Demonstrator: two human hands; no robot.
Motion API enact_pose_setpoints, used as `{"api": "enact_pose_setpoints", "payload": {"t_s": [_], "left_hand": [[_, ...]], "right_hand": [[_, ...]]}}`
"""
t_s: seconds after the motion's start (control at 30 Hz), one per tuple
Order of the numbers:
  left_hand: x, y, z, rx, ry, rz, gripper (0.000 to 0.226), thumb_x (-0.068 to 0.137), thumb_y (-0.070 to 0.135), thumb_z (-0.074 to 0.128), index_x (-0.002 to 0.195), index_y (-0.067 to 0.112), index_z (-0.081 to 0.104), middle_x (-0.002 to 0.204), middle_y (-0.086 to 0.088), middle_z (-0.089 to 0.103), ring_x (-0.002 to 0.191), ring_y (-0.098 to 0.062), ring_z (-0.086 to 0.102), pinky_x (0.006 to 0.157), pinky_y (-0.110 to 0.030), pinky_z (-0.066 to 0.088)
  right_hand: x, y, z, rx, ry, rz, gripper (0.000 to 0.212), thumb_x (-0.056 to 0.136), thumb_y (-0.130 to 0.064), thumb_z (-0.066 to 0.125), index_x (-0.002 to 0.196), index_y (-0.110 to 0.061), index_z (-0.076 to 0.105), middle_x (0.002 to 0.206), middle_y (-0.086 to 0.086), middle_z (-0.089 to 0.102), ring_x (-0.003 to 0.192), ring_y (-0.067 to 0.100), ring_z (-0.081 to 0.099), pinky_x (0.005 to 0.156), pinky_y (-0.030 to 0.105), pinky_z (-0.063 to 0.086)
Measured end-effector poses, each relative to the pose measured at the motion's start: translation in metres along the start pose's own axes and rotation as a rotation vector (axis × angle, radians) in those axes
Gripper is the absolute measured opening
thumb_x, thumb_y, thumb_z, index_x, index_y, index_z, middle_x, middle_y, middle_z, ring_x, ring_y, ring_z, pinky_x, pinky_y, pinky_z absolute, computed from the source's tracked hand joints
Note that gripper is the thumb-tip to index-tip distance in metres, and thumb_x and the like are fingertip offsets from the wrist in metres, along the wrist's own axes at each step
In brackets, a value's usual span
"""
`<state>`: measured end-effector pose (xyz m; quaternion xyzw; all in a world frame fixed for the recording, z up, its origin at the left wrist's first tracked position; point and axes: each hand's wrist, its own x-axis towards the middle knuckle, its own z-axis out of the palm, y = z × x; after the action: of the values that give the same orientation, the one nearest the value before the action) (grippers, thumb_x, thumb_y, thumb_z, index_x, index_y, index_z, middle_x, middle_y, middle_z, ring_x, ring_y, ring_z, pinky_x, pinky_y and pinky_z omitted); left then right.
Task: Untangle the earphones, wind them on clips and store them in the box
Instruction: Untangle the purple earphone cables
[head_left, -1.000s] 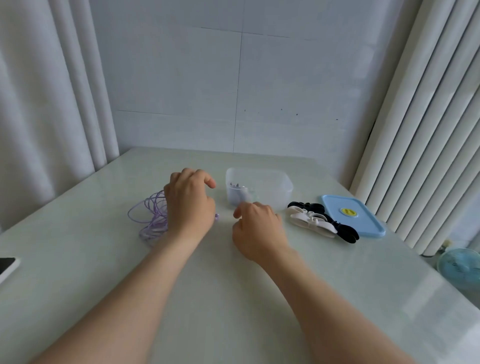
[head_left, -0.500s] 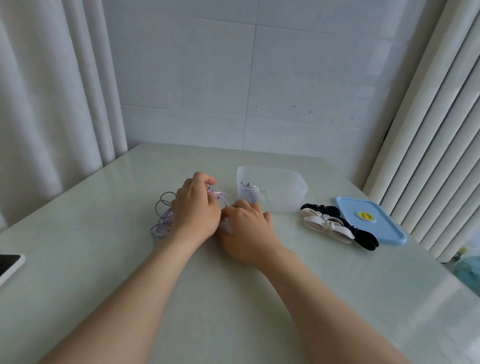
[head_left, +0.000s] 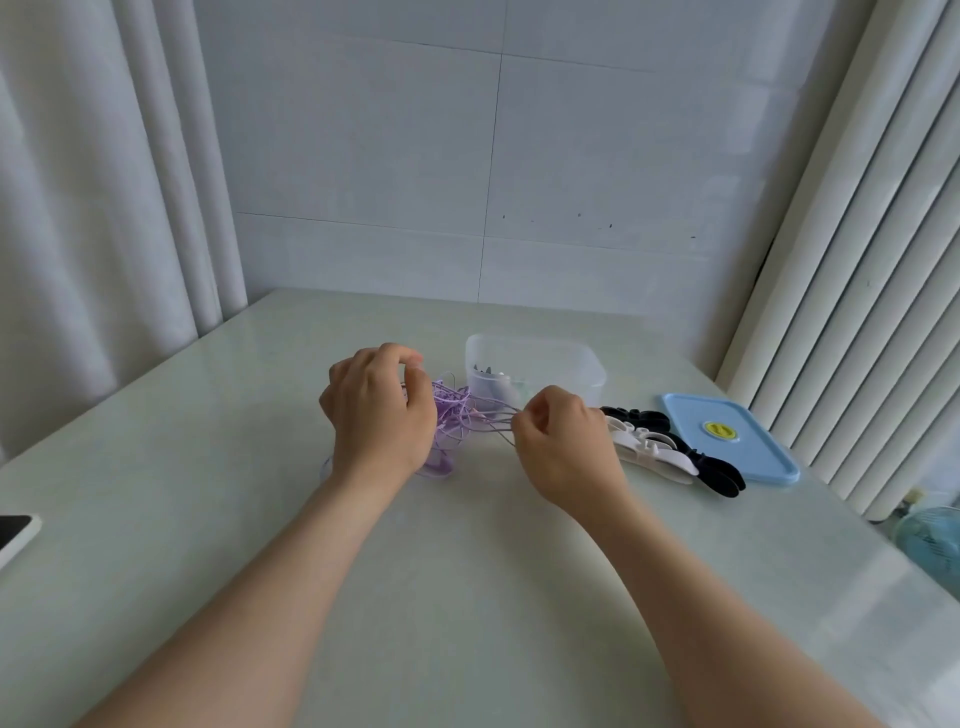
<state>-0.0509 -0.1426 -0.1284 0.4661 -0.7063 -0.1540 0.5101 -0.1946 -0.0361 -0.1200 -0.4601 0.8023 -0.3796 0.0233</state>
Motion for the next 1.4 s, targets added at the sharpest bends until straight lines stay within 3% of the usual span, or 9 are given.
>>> {"api": "enact_pose_setpoints", "payload": {"t_s": [0.27, 0.4, 0.53, 0.67, 0.77, 0.87, 1.03, 1.3, 1.4], "left_hand": [[-0.005, 0.004, -0.009, -0.085, 0.165, 0.129, 0.013, 0.093, 0.015, 0.062, 0.105, 0.017, 0.058, 0.108, 0.0, 0.053, 0.109, -0.031, 0.043, 0.083, -0.035, 0.026], [-0.004, 0.003, -0.01, -0.084, 0.146, 0.101, 0.031, 0.09, 0.017, 0.076, 0.112, 0.015, 0.055, 0.107, -0.001, 0.049, 0.102, -0.025, 0.039, 0.081, -0.033, 0.024], [0.003, -0.009, -0.007, -0.097, 0.044, 0.098, 0.025, 0.088, 0.036, 0.081, 0.093, 0.024, 0.059, 0.099, 0.0, 0.059, 0.098, -0.028, 0.055, 0.089, -0.047, 0.046], [0.002, -0.009, -0.008, -0.08, 0.003, 0.022, 0.028, 0.086, 0.046, 0.081, 0.08, 0.025, 0.063, 0.098, -0.002, 0.058, 0.099, -0.031, 0.059, 0.089, -0.046, 0.05], [0.004, -0.007, -0.01, -0.093, 0.067, -0.016, 0.028, 0.087, 0.041, 0.079, 0.076, 0.022, 0.061, 0.091, -0.002, 0.06, 0.095, -0.03, 0.059, 0.086, -0.044, 0.048], [0.005, -0.003, -0.013, -0.15, 0.095, -0.079, 0.027, 0.088, 0.033, 0.077, 0.074, 0.018, 0.06, 0.076, 0.003, 0.062, 0.076, -0.021, 0.059, 0.075, -0.036, 0.047], [0.003, 0.005, -0.02, -0.19, 0.07, -0.163, 0.028, 0.09, 0.036, 0.073, 0.071, 0.02, 0.06, 0.064, 0.008, 0.065, 0.068, -0.019, 0.063, 0.067, -0.029, 0.041], [0.0, 0.006, -0.021, -0.014, -0.139, -0.131, 0.01, 0.092, 0.021, 0.059, 0.084, 0.024, 0.065, 0.08, 0.011, 0.068, 0.086, -0.028, 0.064, 0.082, -0.039, 0.052], [0.0, 0.007, -0.026, 0.097, -0.172, -0.147, 0.029, 0.085, 0.006, 0.051, 0.08, 0.025, 0.073, 0.099, 0.002, 0.067, 0.1, -0.033, 0.061, 0.093, -0.044, 0.051]], "right_hand": [[0.007, 0.011, -0.015, 0.194, 0.214, 0.072, 0.024, 0.101, -0.016, 0.047, 0.098, -0.018, 0.07, 0.075, -0.003, 0.067, 0.082, 0.024, 0.06, 0.064, 0.032, 0.037], [0.01, 0.014, -0.015, 0.164, 0.264, 0.097, 0.025, 0.1, -0.013, 0.043, 0.101, -0.017, 0.068, 0.082, -0.001, 0.069, 0.092, 0.028, 0.058, 0.078, 0.039, 0.046], [0.01, 0.019, -0.015, 0.005, 0.229, 0.118, 0.024, 0.096, -0.014, 0.049, 0.101, -0.022, 0.072, 0.1, -0.001, 0.07, 0.105, 0.031, 0.06, 0.094, 0.042, 0.046], [0.002, 0.01, -0.018, -0.019, 0.231, -0.102, 0.03, 0.081, -0.005, 0.061, 0.097, -0.027, 0.073, 0.1, -0.004, 0.066, 0.097, 0.018, 0.06, 0.089, 0.032, 0.046], [-0.012, -0.009, -0.02, 0.145, 0.036, -0.318, 0.022, 0.077, -0.005, 0.066, 0.082, -0.024, 0.078, 0.077, -0.01, 0.074, 0.074, 0.006, 0.066, 0.069, 0.011, 0.046], [-0.028, -0.02, -0.011, 0.177, -0.268, -0.456, 0.002, 0.082, -0.023, 0.078, 0.084, -0.024, 0.079, 0.075, -0.009, 0.074, 0.074, 0.008, 0.07, 0.069, 0.017, 0.052], [-0.027, -0.013, 0.01, -0.085, -0.336, -0.574, 0.014, 0.09, -0.043, 0.075, 0.096, -0.031, 0.079, 0.082, -0.01, 0.064, 0.081, 0.009, 0.054, 0.078, 0.026, 0.048], [-0.008, 0.005, -0.007, -0.315, -0.041, -0.236, 0.016, 0.091, -0.026, 0.057, 0.088, -0.017, 0.07, 0.09, 0.003, 0.07, 0.087, 0.031, 0.064, 0.08, 0.04, 0.055], [-0.005, 0.008, -0.017, -0.351, 0.043, -0.038, 0.017, 0.081, -0.024, 0.061, 0.086, -0.011, 0.071, 0.081, 0.008, 0.067, 0.077, 0.037, 0.064, 0.071, 0.04, 0.059]]}}
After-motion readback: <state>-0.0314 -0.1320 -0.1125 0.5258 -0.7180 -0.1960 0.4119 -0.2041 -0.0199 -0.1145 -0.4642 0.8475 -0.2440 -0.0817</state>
